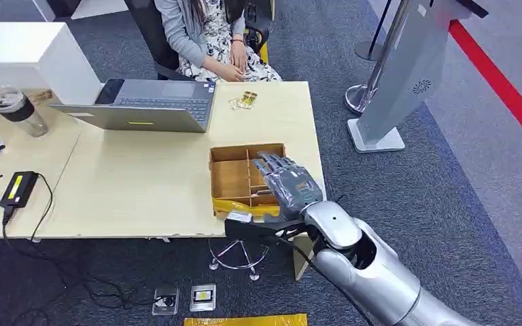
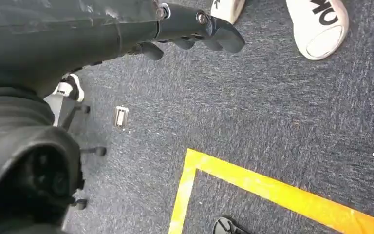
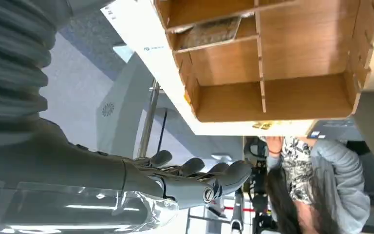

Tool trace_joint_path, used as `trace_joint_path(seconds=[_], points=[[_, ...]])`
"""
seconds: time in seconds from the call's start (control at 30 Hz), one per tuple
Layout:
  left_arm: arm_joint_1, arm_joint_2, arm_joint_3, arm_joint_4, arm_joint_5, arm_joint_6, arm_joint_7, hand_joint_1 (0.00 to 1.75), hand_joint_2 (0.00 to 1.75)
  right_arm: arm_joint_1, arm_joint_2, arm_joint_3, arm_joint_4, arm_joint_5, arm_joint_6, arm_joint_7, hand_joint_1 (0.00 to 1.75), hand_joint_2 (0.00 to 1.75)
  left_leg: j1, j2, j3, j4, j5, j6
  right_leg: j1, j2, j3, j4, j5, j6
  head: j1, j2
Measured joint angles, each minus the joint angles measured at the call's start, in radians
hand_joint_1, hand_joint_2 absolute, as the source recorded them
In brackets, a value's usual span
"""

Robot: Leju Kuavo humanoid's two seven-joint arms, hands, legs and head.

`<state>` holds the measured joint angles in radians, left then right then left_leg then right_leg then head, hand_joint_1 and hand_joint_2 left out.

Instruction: Pass the card to the sensor for recognition and then transmit it.

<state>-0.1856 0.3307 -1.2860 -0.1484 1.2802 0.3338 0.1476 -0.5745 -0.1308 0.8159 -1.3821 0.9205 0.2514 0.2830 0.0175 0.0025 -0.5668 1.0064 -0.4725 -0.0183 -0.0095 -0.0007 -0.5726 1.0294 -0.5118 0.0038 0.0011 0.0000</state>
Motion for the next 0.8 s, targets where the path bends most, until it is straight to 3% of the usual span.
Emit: trace_joint_path(seconds=[0.47, 0.8], points=[[-0.001, 0.0, -0.018, 0.0, -0.009, 0.0, 0.0, 0.0, 0.0, -0.022, 0.01, 0.017, 0.127, -0.027, -0.092, -0.015, 0.0, 1.75, 0.0, 0.0, 0.0, 0.0, 0.0, 0.0, 0.0, -0.001, 0.0, 0.0, 0.0, 0.0, 0.0, 0.0], [-0.001, 0.0, -0.024, 0.0, -0.018, -0.003, 0.0, 0.0, 0.0, -0.042, 0.054, 0.017, 0.246, 0.001, -0.192, -0.035, 0.0, 1.75, 0.0, 0.0, 0.0, 0.0, 0.0, 0.0, 0.0, -0.001, 0.0, 0.0, 0.0, 0.0, 0.0, 0.0]])
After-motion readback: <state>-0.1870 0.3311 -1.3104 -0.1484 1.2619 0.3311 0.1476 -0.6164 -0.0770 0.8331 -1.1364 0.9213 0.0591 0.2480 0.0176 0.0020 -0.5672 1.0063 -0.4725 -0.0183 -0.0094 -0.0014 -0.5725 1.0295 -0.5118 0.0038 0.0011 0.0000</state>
